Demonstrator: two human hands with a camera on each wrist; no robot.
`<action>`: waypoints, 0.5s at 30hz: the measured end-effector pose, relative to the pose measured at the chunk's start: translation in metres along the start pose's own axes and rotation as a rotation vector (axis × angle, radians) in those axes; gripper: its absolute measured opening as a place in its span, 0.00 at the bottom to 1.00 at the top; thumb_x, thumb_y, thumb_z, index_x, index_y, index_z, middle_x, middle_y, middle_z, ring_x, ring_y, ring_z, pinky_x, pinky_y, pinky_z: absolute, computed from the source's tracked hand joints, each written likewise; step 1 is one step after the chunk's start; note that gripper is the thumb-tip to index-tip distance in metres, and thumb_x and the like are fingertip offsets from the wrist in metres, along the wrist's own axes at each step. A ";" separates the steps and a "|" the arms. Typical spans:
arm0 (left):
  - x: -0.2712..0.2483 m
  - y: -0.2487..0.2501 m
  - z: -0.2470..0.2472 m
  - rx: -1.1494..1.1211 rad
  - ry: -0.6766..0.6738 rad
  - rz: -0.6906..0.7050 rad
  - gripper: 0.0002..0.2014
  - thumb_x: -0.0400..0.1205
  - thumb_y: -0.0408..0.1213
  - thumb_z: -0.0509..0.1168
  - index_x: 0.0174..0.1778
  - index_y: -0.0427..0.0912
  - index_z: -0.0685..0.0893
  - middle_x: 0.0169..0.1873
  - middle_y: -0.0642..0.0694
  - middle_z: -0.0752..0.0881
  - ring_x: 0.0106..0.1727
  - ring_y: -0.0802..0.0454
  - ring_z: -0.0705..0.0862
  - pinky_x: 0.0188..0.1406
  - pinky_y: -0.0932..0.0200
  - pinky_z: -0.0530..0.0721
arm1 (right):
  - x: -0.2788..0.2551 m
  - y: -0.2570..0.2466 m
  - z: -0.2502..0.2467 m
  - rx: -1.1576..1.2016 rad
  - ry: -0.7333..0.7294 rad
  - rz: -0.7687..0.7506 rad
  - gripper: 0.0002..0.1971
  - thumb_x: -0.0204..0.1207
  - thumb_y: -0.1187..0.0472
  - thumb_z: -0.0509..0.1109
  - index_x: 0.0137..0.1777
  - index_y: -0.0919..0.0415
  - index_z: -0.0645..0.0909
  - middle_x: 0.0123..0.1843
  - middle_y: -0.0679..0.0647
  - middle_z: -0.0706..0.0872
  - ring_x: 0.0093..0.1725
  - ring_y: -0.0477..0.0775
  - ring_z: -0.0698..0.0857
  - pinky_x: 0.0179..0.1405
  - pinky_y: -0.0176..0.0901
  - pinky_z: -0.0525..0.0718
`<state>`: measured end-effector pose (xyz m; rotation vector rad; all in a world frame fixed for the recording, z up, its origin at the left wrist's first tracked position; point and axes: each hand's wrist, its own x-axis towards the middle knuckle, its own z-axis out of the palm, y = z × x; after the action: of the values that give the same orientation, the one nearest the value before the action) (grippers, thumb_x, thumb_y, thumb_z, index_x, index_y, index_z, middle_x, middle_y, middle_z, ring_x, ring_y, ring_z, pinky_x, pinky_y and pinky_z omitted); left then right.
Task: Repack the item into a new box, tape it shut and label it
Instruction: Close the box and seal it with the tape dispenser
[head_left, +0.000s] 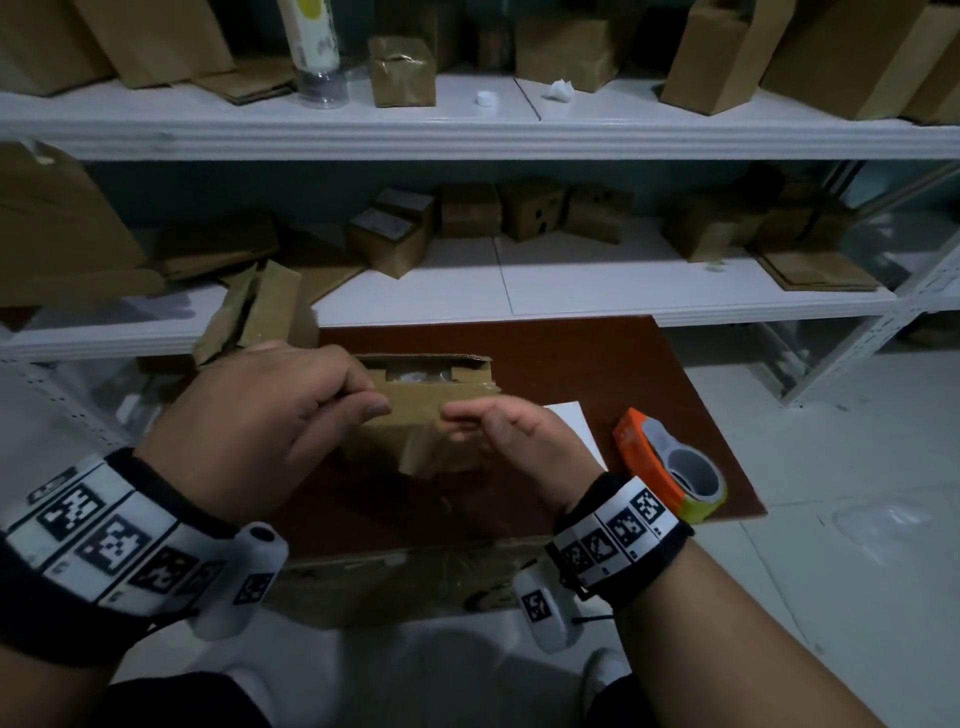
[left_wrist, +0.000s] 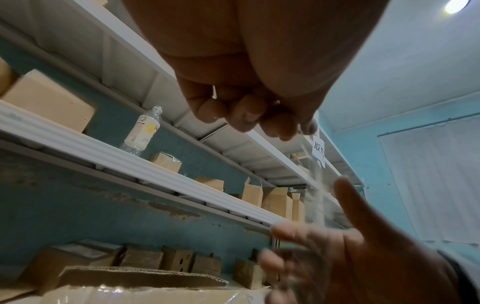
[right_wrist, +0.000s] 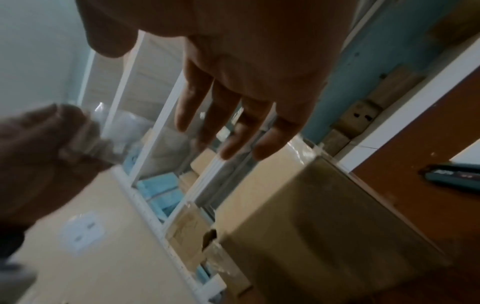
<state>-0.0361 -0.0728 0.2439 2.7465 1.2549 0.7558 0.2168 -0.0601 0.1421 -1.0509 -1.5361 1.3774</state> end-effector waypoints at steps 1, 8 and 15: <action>-0.001 -0.002 -0.003 -0.010 0.007 -0.004 0.23 0.85 0.60 0.50 0.44 0.50 0.85 0.34 0.56 0.84 0.35 0.56 0.81 0.31 0.60 0.76 | 0.001 0.003 0.003 0.020 -0.034 0.013 0.26 0.70 0.24 0.67 0.57 0.38 0.89 0.55 0.48 0.92 0.59 0.55 0.88 0.62 0.56 0.84; -0.009 -0.024 -0.013 -0.142 0.220 -0.218 0.11 0.82 0.54 0.61 0.45 0.54 0.84 0.37 0.55 0.85 0.39 0.61 0.84 0.33 0.70 0.78 | 0.008 0.002 0.003 0.194 -0.101 0.077 0.07 0.74 0.60 0.79 0.36 0.49 0.91 0.37 0.50 0.91 0.37 0.50 0.88 0.37 0.38 0.86; -0.013 -0.041 0.018 -0.239 0.319 -0.491 0.06 0.83 0.45 0.69 0.41 0.59 0.81 0.42 0.59 0.86 0.38 0.59 0.84 0.34 0.62 0.80 | 0.022 0.003 -0.007 0.208 0.276 -0.022 0.10 0.74 0.69 0.77 0.34 0.57 0.89 0.37 0.49 0.91 0.39 0.44 0.88 0.40 0.34 0.85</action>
<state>-0.0643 -0.0511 0.2133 2.0587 1.6716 1.2114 0.2164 -0.0367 0.1406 -1.0425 -1.1742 1.2857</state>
